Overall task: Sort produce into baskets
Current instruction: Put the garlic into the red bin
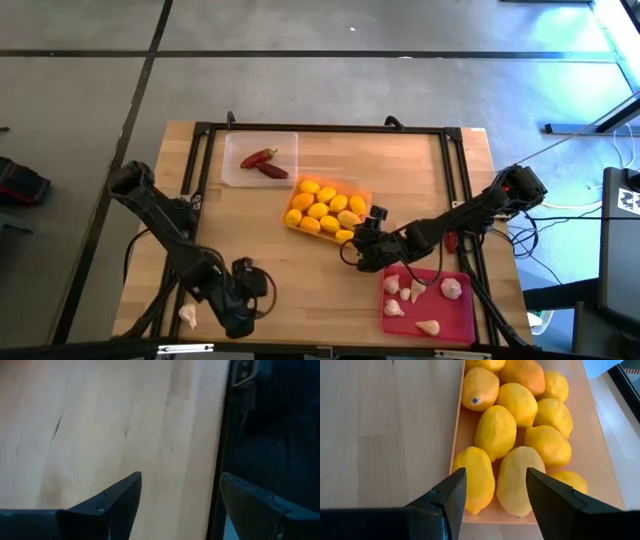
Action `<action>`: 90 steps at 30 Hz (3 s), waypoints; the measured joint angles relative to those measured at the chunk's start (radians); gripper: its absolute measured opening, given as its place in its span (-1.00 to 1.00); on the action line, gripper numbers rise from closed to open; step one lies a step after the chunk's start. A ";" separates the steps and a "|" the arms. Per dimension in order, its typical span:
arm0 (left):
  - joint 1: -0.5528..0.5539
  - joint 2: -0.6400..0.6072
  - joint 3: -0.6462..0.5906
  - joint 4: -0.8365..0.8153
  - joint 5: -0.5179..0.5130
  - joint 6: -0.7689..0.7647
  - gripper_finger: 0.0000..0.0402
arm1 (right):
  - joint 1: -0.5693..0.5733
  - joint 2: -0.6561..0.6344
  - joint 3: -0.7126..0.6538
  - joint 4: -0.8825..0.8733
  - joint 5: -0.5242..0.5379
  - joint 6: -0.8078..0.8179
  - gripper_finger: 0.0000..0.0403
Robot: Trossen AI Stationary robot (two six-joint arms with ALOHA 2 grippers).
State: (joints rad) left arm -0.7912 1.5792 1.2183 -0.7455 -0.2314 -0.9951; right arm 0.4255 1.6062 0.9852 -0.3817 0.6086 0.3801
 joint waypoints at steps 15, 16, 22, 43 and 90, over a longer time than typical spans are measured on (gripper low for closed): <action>0.011 0.093 0.050 -0.009 0.052 0.364 0.32 | 0.000 -0.001 0.001 0.030 -0.045 -0.135 -0.02; 0.006 0.093 0.050 -0.009 0.070 0.379 0.32 | 0.000 -0.002 0.003 0.030 -0.048 -0.154 -0.02; -0.074 0.110 0.050 -0.071 0.137 0.277 0.32 | -0.001 -0.003 0.028 0.017 -0.058 -0.226 -0.02; -0.341 0.320 0.049 -0.225 0.422 0.313 0.32 | -0.001 -0.003 0.029 0.021 -0.056 -0.283 -0.02; -0.318 0.384 -0.016 -0.270 0.489 0.310 -0.77 | -0.001 -0.003 0.029 0.020 -0.057 -0.280 -0.02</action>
State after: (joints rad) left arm -1.1089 1.9628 1.2022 -1.0158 0.2576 -0.6846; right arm 0.4248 1.6032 1.0142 -0.3614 0.5518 0.1005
